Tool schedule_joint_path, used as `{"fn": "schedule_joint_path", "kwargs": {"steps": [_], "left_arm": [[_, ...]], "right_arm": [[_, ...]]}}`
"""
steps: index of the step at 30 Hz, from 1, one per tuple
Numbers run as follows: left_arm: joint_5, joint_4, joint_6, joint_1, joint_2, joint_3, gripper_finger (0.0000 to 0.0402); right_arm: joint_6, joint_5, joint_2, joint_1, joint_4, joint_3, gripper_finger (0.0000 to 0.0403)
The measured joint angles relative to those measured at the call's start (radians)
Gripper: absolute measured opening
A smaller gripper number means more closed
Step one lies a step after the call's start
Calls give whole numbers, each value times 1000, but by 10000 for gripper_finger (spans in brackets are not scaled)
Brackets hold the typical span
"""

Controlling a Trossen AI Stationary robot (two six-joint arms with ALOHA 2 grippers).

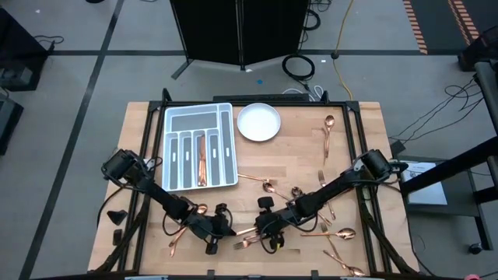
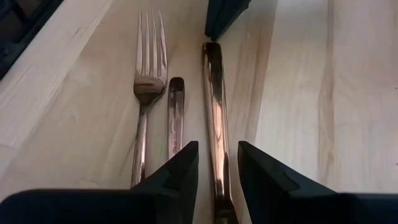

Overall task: Sort silverware
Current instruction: Put the knife on the silverware tray

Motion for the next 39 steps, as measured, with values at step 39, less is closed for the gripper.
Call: {"fn": "schedule_joint_path", "kwargs": {"steps": [39], "left_arm": [[5,43,45,-7,-3,0,8]], "right_arm": [[2,50,0,21,-6,0,102]]}}
